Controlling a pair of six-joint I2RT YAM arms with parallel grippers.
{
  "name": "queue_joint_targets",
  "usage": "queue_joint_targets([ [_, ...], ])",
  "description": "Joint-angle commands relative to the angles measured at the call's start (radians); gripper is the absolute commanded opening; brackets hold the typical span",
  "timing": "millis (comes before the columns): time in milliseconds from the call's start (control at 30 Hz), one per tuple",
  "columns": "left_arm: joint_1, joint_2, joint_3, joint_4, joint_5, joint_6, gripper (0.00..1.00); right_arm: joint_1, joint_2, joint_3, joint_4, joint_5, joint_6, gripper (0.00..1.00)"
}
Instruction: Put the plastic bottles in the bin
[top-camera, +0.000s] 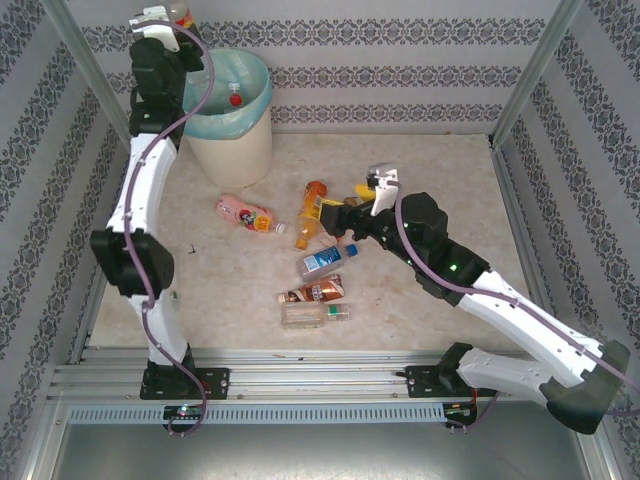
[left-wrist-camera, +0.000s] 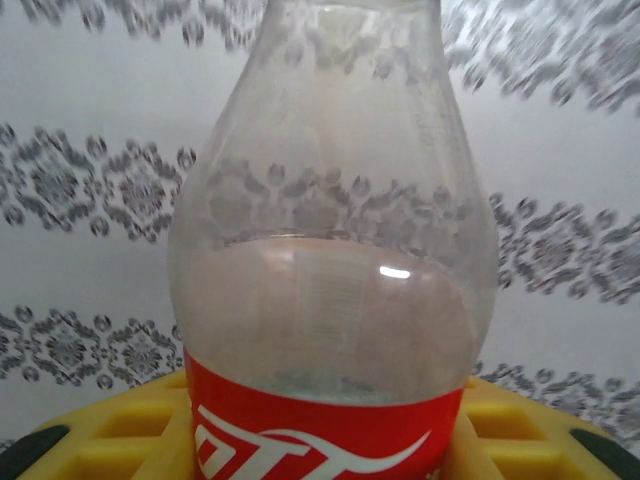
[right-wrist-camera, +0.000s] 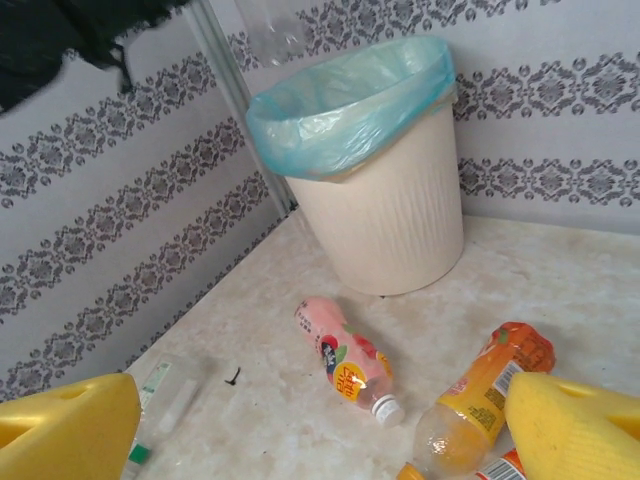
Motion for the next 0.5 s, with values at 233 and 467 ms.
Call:
queue_joint_targets([
  [233,0.01,0.205,0.288,-0.126,0.024,-0.026,0.5,-0.007,-0.02,-0.038,-0.012,0.044,0.04,0.94],
  [467,0.009,0.18,0.297,-0.161,-0.022,-0.014,0.69,-0.003,0.021,-0.012,-0.01,0.021,0.038,0.95],
])
